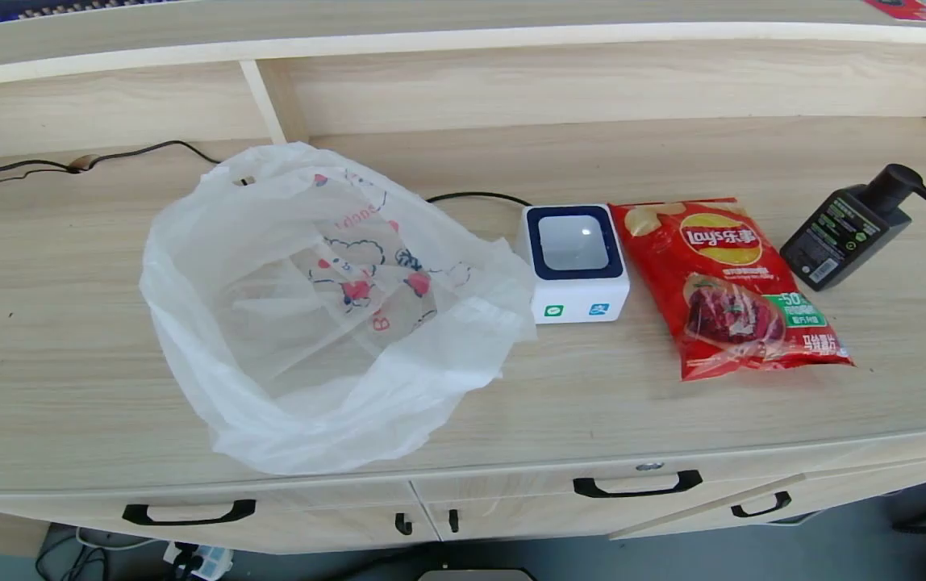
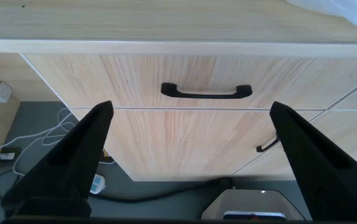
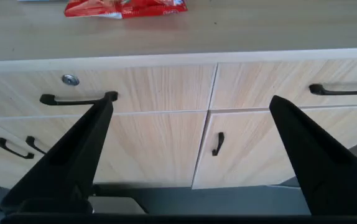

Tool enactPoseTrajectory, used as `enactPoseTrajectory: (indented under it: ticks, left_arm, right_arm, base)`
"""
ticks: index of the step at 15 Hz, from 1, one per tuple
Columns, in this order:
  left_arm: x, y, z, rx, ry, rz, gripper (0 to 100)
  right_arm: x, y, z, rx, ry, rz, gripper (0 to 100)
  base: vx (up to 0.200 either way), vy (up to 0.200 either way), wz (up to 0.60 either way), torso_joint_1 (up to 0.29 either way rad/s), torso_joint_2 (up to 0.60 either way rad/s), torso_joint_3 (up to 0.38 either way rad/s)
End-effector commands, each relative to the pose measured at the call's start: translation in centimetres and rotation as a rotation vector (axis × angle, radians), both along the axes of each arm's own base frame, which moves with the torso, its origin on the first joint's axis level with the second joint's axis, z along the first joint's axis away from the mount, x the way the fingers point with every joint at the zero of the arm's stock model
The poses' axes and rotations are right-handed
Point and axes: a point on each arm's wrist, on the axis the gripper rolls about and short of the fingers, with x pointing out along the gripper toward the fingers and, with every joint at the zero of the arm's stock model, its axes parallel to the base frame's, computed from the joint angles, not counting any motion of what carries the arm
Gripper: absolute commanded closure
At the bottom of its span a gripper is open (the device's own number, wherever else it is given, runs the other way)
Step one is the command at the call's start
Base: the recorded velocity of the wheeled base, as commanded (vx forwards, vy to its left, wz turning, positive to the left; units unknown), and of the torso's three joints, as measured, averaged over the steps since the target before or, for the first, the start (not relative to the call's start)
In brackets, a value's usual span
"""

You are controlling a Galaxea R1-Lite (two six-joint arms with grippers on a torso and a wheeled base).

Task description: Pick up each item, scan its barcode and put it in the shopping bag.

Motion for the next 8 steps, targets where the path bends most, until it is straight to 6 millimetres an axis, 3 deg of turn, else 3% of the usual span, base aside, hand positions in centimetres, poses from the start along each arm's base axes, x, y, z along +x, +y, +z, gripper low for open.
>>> enactPoseTrajectory:
  ticks: [1, 2, 3, 4, 5, 6, 7, 8]
  left_arm:
    - [0.0, 0.0, 0.0, 0.001, -0.001, 0.000, 0]
    - [0.0, 0.0, 0.0, 0.001, -0.003, 0.000, 0]
    - [0.0, 0.0, 0.0, 0.001, -0.003, 0.000, 0]
    - [0.0, 0.0, 0.0, 0.001, -0.003, 0.000, 0]
    - [0.0, 0.0, 0.0, 0.001, -0.003, 0.000, 0]
    - [0.0, 0.0, 0.0, 0.001, -0.003, 0.000, 0]
    - [0.0, 0.0, 0.0, 0.001, -0.003, 0.000, 0]
    - [0.0, 0.0, 0.0, 0.001, -0.003, 0.000, 0]
  right_arm:
    - [0.1, 0.2, 7.8, -0.009, -0.051, 0.083, 0]
    - [1.7, 0.3, 11.5, -0.012, -0.052, 0.131, 0]
    - [4.5, 0.3, 14.7, -0.011, -0.072, 0.137, 0]
    - [6.6, 0.4, 16.0, -0.005, -0.096, 0.136, 0]
    - [12.0, 0.5, 17.6, 0.031, -0.162, 0.156, 0]
    - [15.4, 0.8, 18.0, 0.060, -0.184, 0.188, 0]
    - [18.0, 1.0, 18.7, 0.062, -0.204, 0.219, 0]
    - [19.1, 1.1, 19.7, 0.096, -0.186, 0.229, 0]
  base:
    - [0.000, 0.000, 0.00, 0.000, 0.00, 0.000]
    - [0.000, 0.000, 0.00, 0.000, 0.00, 0.000]
    - [0.000, 0.000, 0.00, 0.000, 0.00, 0.000]
    - [0.000, 0.000, 0.00, 0.000, 0.00, 0.000]
    - [0.000, 0.000, 0.00, 0.000, 0.00, 0.000]
    - [0.000, 0.000, 0.00, 0.000, 0.00, 0.000]
    - [0.000, 0.000, 0.00, 0.000, 0.00, 0.000]
    - [0.000, 0.000, 0.00, 0.000, 0.00, 0.000]
